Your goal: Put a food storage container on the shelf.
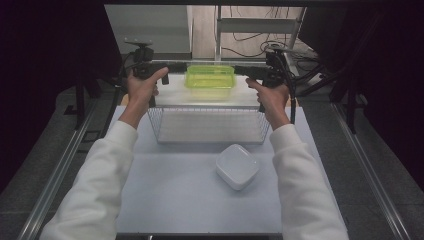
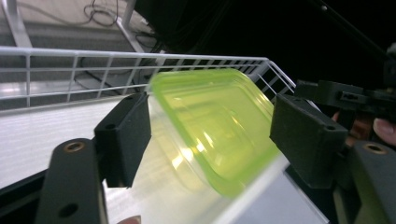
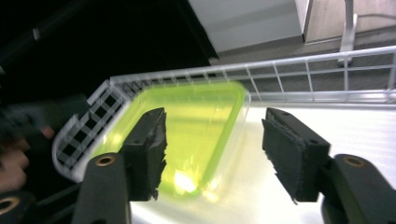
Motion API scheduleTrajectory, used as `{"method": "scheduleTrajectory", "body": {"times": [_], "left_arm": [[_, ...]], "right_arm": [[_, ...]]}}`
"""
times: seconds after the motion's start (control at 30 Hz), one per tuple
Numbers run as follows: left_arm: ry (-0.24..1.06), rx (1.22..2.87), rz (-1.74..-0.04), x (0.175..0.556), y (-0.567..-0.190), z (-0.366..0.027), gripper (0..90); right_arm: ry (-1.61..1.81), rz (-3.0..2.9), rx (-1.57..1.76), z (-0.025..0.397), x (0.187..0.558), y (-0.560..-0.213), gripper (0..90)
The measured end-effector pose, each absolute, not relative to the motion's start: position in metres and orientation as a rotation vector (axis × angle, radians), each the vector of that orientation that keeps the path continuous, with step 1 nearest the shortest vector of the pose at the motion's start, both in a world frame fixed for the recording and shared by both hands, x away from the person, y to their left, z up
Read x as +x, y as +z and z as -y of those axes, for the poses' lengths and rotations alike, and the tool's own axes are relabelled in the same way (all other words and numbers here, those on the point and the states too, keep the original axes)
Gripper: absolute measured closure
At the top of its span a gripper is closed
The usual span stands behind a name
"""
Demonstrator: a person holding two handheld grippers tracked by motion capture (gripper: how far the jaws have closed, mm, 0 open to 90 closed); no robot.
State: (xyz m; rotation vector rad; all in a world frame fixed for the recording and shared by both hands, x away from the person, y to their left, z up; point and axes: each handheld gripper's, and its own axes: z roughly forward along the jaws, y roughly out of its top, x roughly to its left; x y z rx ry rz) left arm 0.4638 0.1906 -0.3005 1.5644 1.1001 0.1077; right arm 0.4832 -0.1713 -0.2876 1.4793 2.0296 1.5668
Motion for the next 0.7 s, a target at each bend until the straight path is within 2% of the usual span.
{"method": "scheduleTrajectory", "body": {"times": [0.23, 0.5, 0.7], "left_arm": [[0.159, 1.715, -1.033, 0.414, -0.304, -0.197, 28.5], [0.214, 1.847, -1.049, 0.365, -0.337, -0.196, 30.2], [0.21, 1.88, -1.038, 0.333, -0.366, -0.194, 31.0]], "right_arm": [[1.283, -2.233, 1.219, 0.177, 0.439, -0.283, 32.8], [1.205, -2.375, 1.132, 0.186, 0.398, -0.305, 33.8], [1.178, -2.409, 1.12, 0.201, 0.371, -0.329, 35.0]]}}
